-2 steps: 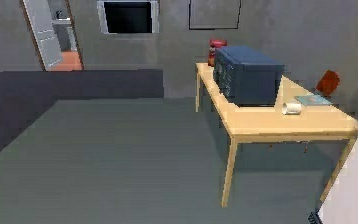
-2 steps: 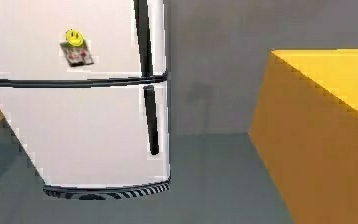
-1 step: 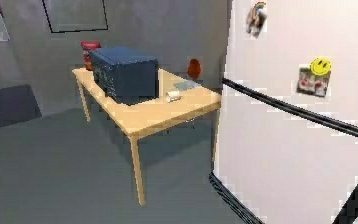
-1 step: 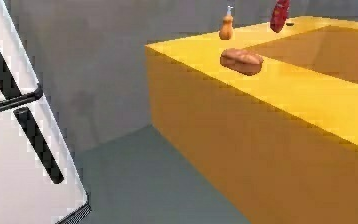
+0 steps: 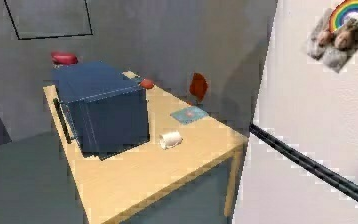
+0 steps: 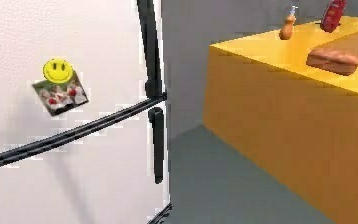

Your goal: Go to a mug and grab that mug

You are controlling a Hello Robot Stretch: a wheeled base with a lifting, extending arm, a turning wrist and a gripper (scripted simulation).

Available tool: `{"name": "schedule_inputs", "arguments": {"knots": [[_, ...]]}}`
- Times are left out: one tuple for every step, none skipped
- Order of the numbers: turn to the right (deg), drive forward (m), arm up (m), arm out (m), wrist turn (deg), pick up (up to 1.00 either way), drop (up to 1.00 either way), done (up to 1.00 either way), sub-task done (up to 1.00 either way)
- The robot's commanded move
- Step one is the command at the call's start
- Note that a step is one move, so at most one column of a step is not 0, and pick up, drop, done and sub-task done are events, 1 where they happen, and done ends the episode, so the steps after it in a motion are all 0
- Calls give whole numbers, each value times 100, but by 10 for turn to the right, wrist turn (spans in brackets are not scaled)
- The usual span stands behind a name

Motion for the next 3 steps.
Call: {"name": "schedule_inputs", "arguments": {"knots": [[-450,0,0,0,0,0,0,0,0],[-390,0,0,0,0,0,0,0,0],[450,0,0,0,0,0,0,0,0]]}}
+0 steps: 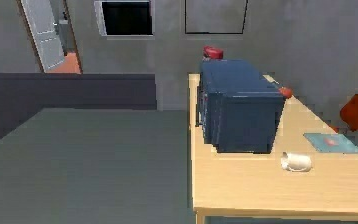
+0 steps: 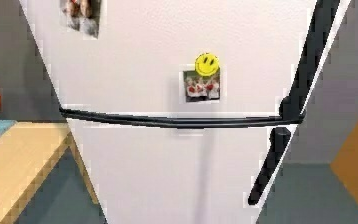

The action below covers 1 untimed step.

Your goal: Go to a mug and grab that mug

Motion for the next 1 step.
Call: {"name": "schedule_inputs", "arguments": {"knots": [[450,0,0,0,0,0,0,0,0]]}}
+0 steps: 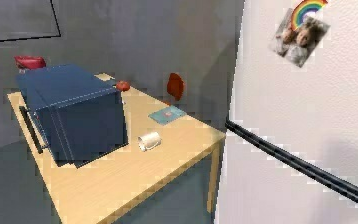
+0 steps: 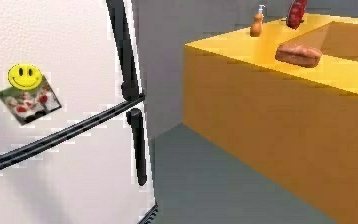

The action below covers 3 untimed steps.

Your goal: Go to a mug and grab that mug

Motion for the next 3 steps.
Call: {"name": "schedule_inputs", "arguments": {"knots": [[60,0,0,0,0,0,0,0,0],[0,35,0,0,0,0,0,0,0],[-450,0,0,0,0,0,0,0,0]]}}
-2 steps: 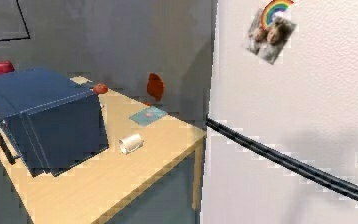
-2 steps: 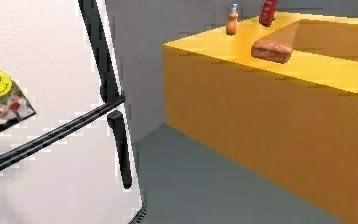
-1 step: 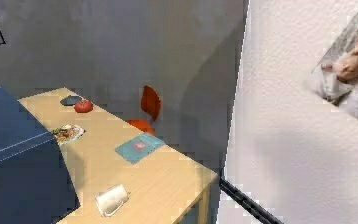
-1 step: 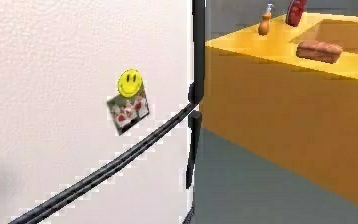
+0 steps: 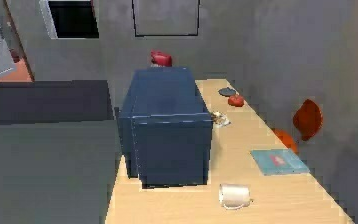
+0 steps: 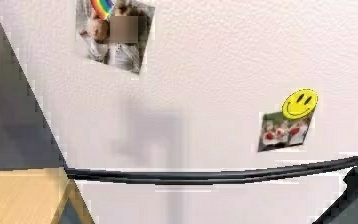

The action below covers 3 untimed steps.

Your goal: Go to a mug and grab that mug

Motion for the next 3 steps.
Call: {"name": "schedule_inputs", "arguments": {"knots": [[-450,0,0,0,0,0,0,0,0],[-180,0,0,0,0,0,0,0,0],[0,0,50,0,0,0,0,0,0]]}}
